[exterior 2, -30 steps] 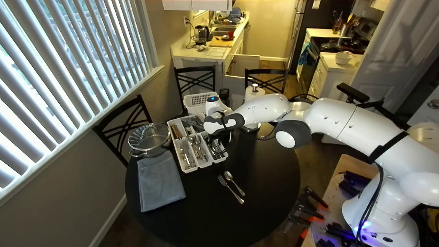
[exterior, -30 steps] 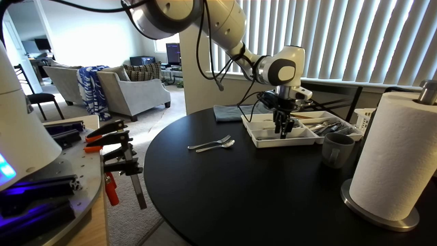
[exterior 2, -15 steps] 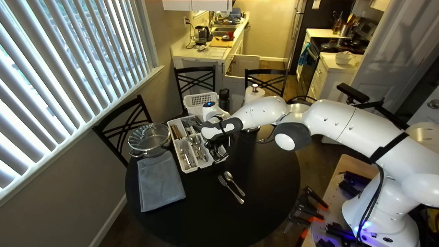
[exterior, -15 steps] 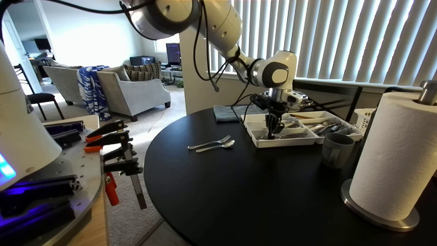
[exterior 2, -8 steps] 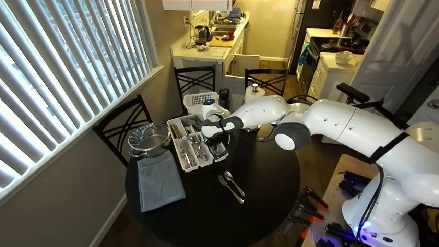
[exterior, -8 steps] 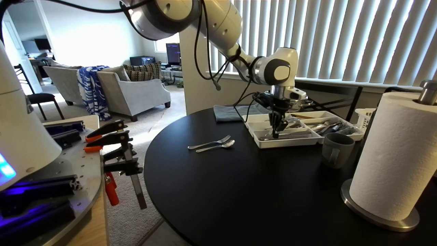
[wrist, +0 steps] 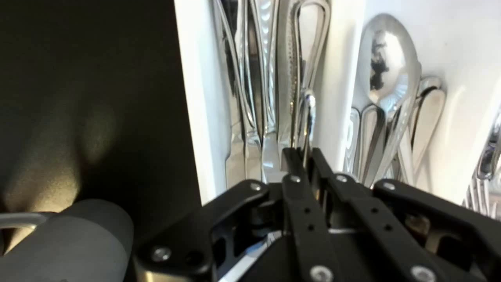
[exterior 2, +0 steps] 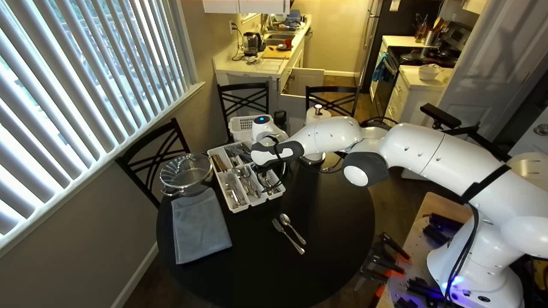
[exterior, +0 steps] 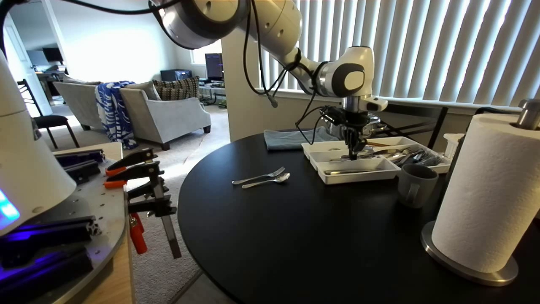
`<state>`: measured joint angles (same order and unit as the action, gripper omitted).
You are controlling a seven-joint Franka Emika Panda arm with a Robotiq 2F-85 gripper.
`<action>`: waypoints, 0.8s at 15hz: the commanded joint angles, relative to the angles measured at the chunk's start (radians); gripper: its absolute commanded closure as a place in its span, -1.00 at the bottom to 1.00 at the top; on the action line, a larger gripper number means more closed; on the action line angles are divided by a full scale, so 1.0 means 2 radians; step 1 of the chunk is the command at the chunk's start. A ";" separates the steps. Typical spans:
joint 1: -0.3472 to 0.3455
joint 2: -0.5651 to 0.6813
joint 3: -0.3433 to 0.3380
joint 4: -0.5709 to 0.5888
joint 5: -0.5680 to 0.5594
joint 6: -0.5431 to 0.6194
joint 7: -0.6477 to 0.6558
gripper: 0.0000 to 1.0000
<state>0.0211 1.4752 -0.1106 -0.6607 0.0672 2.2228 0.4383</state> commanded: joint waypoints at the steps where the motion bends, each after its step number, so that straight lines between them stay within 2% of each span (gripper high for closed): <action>1: -0.001 -0.017 0.003 -0.015 0.003 0.021 -0.003 0.96; 8: 0.018 -0.025 0.001 -0.038 0.003 0.079 0.010 0.96; 12: 0.041 -0.047 0.003 -0.092 0.008 0.124 0.033 0.96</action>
<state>0.0694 1.4615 -0.1024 -0.6986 0.0718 2.3948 0.4491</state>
